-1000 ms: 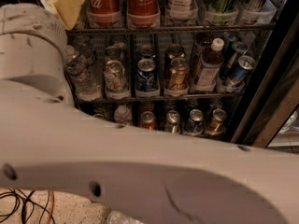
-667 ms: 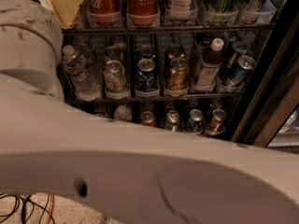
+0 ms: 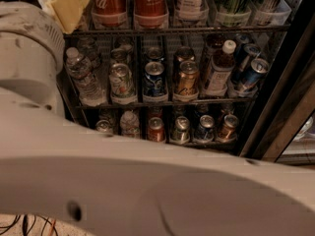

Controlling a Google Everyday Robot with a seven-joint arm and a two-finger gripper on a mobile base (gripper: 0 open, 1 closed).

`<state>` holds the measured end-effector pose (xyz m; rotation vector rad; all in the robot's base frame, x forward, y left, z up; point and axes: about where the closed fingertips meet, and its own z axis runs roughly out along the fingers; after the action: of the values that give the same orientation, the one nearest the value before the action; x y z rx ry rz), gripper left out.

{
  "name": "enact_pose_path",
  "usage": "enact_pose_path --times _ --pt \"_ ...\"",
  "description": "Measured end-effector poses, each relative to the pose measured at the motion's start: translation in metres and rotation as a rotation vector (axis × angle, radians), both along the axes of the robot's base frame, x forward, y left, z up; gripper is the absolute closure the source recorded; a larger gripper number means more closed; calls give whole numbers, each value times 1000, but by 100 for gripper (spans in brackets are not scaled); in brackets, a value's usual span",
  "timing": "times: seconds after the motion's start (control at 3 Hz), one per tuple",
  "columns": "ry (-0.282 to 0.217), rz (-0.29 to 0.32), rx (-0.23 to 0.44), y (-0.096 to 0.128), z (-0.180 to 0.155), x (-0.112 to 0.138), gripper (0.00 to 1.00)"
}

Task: Pick orange can from middle shelf of fridge

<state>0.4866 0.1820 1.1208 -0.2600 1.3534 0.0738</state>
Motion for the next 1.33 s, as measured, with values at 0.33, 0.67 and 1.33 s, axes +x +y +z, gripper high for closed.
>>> enact_pose_path --times 0.33,0.67,1.33 --pt "8 -31 1 -7 -7 0 4" --pt "14 -51 -2 -12 -14 2 9" --pt "31 -23 7 -3 -23 10 22"
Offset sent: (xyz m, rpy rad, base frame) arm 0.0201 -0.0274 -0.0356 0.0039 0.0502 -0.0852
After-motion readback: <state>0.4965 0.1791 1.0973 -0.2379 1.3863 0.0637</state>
